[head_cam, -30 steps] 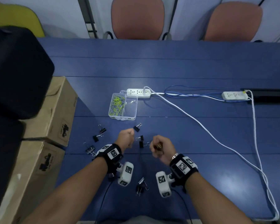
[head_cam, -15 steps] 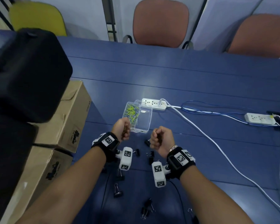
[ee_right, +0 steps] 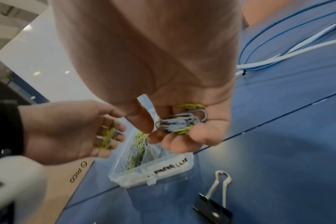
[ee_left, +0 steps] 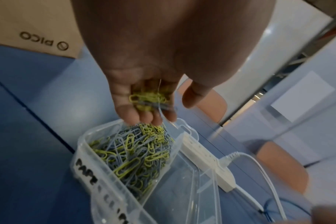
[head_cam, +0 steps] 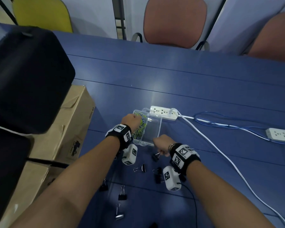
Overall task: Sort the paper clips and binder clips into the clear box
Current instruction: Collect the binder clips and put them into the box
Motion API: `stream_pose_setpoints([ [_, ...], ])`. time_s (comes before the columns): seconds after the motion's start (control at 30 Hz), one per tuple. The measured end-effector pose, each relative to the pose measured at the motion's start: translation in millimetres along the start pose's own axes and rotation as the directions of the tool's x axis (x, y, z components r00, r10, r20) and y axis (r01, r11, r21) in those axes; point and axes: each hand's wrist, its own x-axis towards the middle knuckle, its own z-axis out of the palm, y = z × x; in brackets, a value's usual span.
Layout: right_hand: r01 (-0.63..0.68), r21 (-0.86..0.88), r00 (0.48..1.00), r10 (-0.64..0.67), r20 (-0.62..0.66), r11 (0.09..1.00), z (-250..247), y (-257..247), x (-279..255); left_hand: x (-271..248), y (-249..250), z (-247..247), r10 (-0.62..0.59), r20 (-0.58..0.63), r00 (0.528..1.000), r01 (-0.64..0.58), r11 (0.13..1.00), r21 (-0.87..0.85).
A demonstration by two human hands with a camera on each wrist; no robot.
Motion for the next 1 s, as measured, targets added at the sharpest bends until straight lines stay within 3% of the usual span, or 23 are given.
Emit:
stream_pose_setpoints([
  [0.3,0.055,0.278,0.998,-0.057,0.000,0.959,-32,-47,26,16,-11,-5,-0.148,0.115,0.982,0.175,0.945,-0.278],
  [0.53,0.023,0.358,0.999,-0.031,0.017,0.933,-31,-86,51,4,-13,-23,-0.137,0.187,0.973,0.201,0.901,-0.384],
  [0.67,0.090,0.252,0.995,-0.074,-0.072,0.964,-27,-102,66,7,-25,-28,-0.081,0.122,0.989,0.124,0.906,-0.404],
  [0.77,0.168,-0.049,0.974,-0.173,-0.147,0.985,-28,-113,77,3,-37,-31,-0.073,0.089,0.993,0.102,0.916,-0.387],
  [0.83,0.164,-0.163,0.971,-0.188,-0.148,0.973,-29,-118,82,-3,-43,-34,-0.071,0.084,0.994,0.098,0.914,-0.393],
  [1.0,0.154,-0.115,0.981,-0.166,-0.104,0.981,-32,-118,89,-8,-55,-32,-0.071,0.070,0.995,0.094,0.900,-0.426],
])
